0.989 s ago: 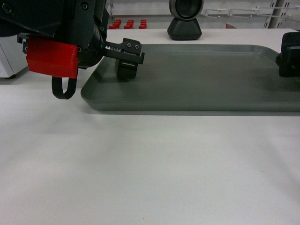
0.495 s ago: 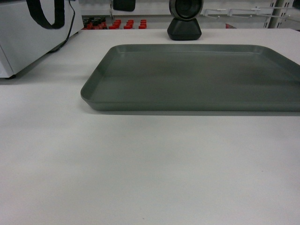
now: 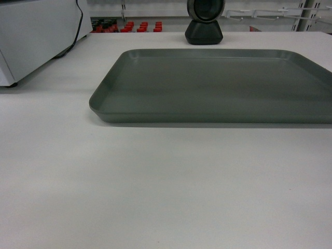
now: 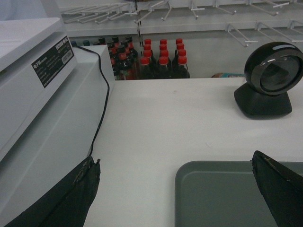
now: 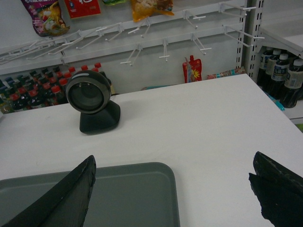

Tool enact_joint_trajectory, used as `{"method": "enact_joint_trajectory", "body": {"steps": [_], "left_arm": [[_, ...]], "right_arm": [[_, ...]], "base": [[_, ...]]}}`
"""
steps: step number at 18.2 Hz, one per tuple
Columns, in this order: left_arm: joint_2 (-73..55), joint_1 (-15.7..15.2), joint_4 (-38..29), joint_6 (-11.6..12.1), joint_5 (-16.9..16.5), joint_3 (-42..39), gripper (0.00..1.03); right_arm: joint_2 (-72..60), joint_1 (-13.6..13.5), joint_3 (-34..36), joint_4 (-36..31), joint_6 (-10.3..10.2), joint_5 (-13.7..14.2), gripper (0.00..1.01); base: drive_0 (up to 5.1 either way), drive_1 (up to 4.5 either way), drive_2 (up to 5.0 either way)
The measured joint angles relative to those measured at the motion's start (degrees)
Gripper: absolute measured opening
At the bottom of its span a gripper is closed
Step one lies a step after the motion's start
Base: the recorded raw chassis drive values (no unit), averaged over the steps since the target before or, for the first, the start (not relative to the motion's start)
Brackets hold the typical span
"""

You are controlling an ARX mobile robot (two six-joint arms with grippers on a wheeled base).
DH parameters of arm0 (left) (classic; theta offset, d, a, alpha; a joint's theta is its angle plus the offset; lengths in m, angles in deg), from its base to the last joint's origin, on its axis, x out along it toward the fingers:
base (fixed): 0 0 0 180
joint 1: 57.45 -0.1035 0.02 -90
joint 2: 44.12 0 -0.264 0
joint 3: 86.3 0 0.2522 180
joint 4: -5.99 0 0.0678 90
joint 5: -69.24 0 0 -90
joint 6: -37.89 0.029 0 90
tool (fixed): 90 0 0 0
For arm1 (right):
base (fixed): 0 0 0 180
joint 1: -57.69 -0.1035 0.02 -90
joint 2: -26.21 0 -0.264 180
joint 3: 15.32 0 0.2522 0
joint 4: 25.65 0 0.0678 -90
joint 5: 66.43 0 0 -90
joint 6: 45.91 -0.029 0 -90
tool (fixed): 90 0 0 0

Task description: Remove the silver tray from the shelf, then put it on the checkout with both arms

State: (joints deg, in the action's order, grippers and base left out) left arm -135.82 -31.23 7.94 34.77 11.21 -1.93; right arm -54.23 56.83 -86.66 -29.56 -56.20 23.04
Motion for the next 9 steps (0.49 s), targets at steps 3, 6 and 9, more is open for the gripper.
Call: {"method": "enact_joint_trajectory", "body": {"steps": [3, 6, 9], "left_arm": [[5.11, -1.75, -10.25, 1.38, -6.62, -6.05, 0.84], [16.61, -7.06, -20.04, 2.1, -12.48, -23.39, 0.56], [22.38, -11.13, -24.04, 2.1, -16.17, -36.74, 0.28]], "right_arm": [[6.03, 0.57, 7.82, -9.18, 6.16, 0.33, 0.77], [13.25, 0.92, 20.61, -14.4, 9.01, 0.59, 0.47], [17.81, 0.87, 30.25, -17.2, 9.84, 0.55, 0.2]], "base": [[0.0, 0.0, 0.0], [0.0, 0.0, 0.0], [0.0, 0.0, 0.0]]}}
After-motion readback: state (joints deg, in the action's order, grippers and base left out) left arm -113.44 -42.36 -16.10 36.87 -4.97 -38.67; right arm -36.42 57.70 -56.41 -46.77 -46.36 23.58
